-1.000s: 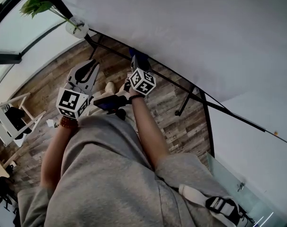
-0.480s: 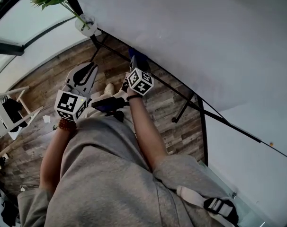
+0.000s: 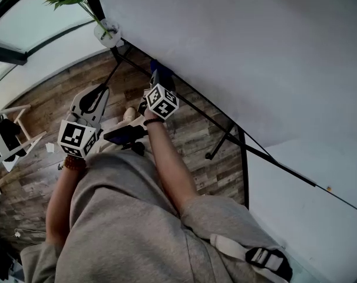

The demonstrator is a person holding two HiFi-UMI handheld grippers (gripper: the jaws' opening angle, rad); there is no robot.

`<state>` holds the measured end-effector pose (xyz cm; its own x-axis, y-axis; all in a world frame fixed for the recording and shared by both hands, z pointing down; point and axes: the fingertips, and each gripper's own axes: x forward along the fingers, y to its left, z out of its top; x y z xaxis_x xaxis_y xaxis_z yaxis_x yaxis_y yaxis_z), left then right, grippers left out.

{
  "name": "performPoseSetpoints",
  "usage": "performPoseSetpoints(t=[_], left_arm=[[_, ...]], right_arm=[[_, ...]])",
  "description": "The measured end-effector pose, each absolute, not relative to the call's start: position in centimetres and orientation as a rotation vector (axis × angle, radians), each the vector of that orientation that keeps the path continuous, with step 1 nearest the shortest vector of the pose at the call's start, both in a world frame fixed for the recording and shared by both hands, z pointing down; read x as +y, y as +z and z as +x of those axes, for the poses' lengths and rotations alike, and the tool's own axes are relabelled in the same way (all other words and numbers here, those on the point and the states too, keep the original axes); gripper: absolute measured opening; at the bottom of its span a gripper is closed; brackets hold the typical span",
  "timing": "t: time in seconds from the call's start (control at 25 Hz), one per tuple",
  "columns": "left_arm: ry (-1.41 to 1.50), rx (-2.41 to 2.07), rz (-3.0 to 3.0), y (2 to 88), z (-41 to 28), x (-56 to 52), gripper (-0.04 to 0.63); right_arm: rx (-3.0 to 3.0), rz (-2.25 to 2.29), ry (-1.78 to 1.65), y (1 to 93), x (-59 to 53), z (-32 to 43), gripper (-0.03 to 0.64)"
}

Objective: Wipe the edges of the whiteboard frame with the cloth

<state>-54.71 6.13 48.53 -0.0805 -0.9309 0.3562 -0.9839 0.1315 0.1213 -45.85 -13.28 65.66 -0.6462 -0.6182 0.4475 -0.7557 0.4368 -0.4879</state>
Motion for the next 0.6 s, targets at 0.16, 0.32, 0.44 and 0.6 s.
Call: performPoseSetpoints(t=[0.16, 0.32, 0.44, 0.6], left_arm=[[0.202, -2.108, 1.814, 48.4, -55.7, 7.1, 0.057], [0.197, -2.143, 1.780, 48.3, -56.8, 7.9, 0.057], [0.194, -2.163, 1.757, 48.2, -57.4, 8.6, 0.057], [0.188, -2.183, 1.728, 48.1, -58.1, 9.3, 0.057]], right_arm=[[-2.469, 1.209, 1.022, 65.6, -13.1, -47.1, 0.144], [-2.459, 1.212, 1.029, 65.7, -12.9, -48.4, 0.144], [-2.444, 1.240, 1.028, 65.7, -12.7, -49.1, 0.146], [-2.429, 1.242, 1.029, 65.6, -12.3, -50.3, 0.146]])
